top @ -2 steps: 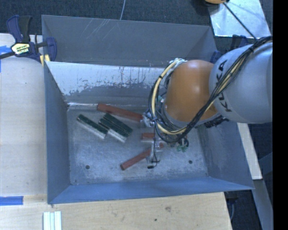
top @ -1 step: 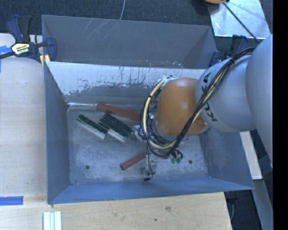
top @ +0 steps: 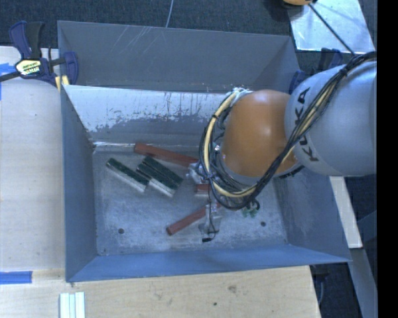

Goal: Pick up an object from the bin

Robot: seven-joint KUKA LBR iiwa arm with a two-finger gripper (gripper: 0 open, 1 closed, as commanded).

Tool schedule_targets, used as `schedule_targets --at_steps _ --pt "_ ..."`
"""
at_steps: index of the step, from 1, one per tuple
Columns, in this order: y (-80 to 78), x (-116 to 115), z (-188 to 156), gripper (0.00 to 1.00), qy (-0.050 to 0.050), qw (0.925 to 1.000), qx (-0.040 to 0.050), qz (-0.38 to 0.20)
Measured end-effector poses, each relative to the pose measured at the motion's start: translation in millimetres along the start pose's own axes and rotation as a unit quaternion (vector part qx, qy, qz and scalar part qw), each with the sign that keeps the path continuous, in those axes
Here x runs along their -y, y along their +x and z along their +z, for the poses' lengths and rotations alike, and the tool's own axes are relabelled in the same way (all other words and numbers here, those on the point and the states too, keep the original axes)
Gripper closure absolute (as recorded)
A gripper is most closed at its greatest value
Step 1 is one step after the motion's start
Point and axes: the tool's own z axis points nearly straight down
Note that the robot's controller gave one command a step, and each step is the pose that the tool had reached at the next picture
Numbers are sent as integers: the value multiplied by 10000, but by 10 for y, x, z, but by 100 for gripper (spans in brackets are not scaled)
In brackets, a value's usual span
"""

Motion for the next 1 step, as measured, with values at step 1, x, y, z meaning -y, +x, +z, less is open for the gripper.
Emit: schedule_targets --at_steps 1 --pt "-31 66 564 0 3 9998 -3 -222"
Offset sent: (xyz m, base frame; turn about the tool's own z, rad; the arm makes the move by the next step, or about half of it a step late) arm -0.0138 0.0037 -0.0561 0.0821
